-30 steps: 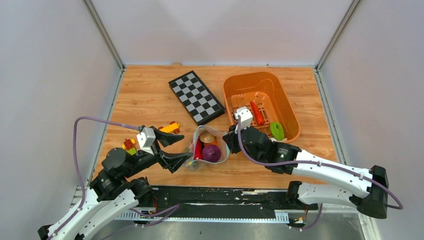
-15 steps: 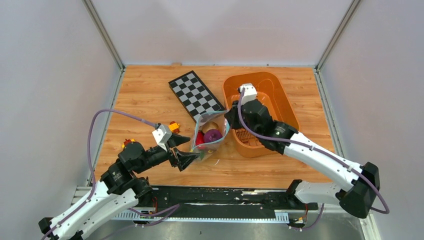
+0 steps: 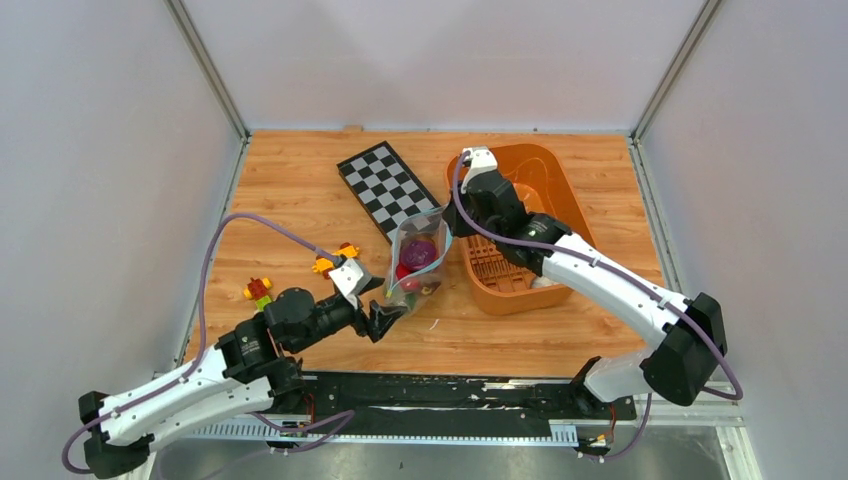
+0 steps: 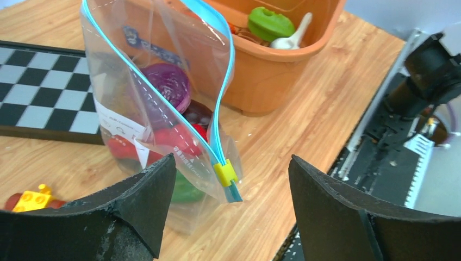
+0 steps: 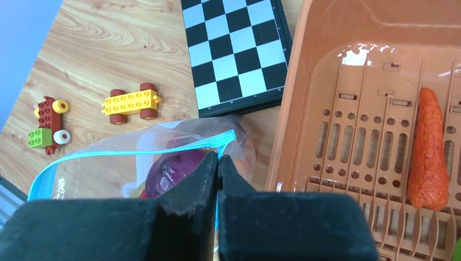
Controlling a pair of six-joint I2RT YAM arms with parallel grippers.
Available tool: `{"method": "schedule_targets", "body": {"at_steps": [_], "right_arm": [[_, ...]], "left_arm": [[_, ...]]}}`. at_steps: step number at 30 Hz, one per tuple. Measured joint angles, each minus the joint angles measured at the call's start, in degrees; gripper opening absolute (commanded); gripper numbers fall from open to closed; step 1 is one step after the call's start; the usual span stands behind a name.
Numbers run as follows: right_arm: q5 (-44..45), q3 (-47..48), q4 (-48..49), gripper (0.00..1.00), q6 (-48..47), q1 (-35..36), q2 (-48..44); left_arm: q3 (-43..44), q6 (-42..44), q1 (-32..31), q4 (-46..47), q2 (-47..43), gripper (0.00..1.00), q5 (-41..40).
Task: Place the food in the zip-top bag and seal the zipper
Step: Adjust the zipper food storage bag at the center of the board.
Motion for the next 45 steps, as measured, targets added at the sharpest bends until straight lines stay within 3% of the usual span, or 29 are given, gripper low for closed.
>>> {"method": "schedule_targets", "body": {"at_steps": [6,9,14,25,29,31,32,34,35,39,45], "right_arm": [[-1.2,2.5,-1.0,0.0,-0.4,-0.7,1.1],[-1.7,2.6,-1.4,0.0,-0.5,-0.9,1.1],[-2.4,2.7,-2.3,0.0,-1.0,-1.0,1.1],[-3.1,2.0,-3.5,0.0,-1.6,-1.0,-1.2],[-3.3,0.5,-3.7,0.02,-1.6,-1.0,-4.2],[-3.8,-0.9,-3.9,0.08,-1.7,-1.0,-6.3],[-4.8,-2.1,-3.8,0.19,-2.1,-1.0,-7.9],[-7.3,-4.0,-3.4,0.54,-3.1,-1.0,-10.5],[-9.1,-5.3,-3.3,0.56,-3.8,-1.0,-12.2],[-17.0,-9.8,-1.8,0.54,-5.6,-1.0,-18.2],[-27.9,-16.0,0.4,0.28,-5.6,-0.6,-22.9]], "left_arm": [[0.0,2.4,-7.3,0.7,2.4,0.74,-11.0],[-0.2,3.8,-12.2,1.6,5.9,0.62,-18.2],[-1.7,5.8,-16.4,3.5,8.4,0.31,-27.2],[-2.8,7.2,-16.9,4.9,4.4,0.0,-33.9],[-2.8,7.2,-16.9,3.8,0.3,0.0,-34.3],[-2.6,7.2,-16.9,2.4,-1.8,0.0,-34.4],[-2.3,7.1,-16.9,1.2,-2.9,0.0,-34.3],[-1.4,6.9,-16.9,-0.6,-4.4,0.0,-33.9],[-0.8,6.9,-16.9,-1.3,-4.9,0.0,-33.5],[2.2,6.2,-16.9,-4.4,-5.2,0.0,-33.0],[6.2,2.9,-16.9,-10.2,-3.1,0.0,-36.8]]}}
